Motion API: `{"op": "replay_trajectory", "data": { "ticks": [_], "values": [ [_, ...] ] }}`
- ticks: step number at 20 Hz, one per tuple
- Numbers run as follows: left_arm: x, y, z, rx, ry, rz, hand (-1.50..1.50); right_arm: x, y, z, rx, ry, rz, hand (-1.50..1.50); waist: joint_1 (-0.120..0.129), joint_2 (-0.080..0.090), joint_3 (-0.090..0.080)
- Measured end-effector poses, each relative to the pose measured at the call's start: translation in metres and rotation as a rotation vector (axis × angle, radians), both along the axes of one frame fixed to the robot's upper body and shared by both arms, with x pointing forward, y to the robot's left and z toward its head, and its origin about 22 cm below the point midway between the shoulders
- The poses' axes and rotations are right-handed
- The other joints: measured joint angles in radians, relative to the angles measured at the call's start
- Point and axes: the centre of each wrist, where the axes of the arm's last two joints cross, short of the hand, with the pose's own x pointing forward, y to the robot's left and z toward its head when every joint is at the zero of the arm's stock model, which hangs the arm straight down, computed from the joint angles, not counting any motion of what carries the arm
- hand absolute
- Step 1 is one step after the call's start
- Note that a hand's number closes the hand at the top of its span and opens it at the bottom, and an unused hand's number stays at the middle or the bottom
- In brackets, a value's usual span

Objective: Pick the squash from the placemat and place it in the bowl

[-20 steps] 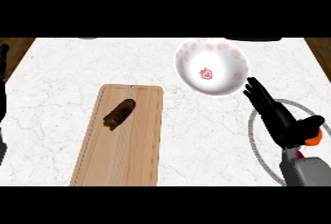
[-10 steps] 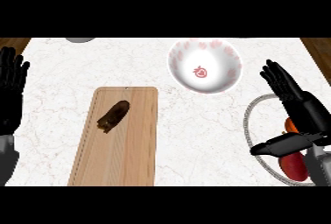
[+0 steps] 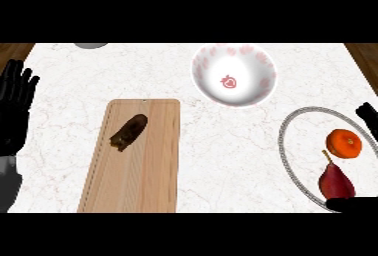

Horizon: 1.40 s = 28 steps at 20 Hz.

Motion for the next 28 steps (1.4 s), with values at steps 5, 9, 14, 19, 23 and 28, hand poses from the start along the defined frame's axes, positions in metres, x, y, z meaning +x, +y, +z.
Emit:
{"op": "replay_trajectory", "data": {
  "ticks": [5,9,14,19,23,28],
  "values": [
    [0.002,-0.004,-0.003,-0.003,0.002,0.001,0.00,-0.021,-0.031,0.047,-0.192,0.038,-0.115,-1.50,-0.003,0.000,-0.001],
    [0.001,0.003,-0.001,0.003,-0.004,0.004,0.00,-0.028,-0.052,0.083,-0.397,0.158,-0.157,-1.50,0.001,0.000,-0.002],
    [0.002,0.002,0.006,-0.001,-0.008,-0.012,0.00,-0.029,-0.062,0.115,-0.607,0.317,-0.136,-1.50,0.010,0.002,-0.001],
    [0.006,0.002,-0.001,-0.004,-0.009,-0.014,0.00,-0.025,-0.064,0.128,-0.759,0.424,-0.108,-1.50,0.017,0.004,0.000],
    [0.005,-0.004,-0.003,-0.001,-0.011,-0.020,0.00,-0.021,-0.067,0.123,-0.808,0.473,-0.110,-1.50,0.022,0.004,0.000],
    [0.009,-0.009,-0.001,-0.003,-0.007,-0.025,0.00,-0.011,-0.071,0.106,-0.821,0.504,-0.113,-1.50,0.026,0.005,0.001]
  ]
}}
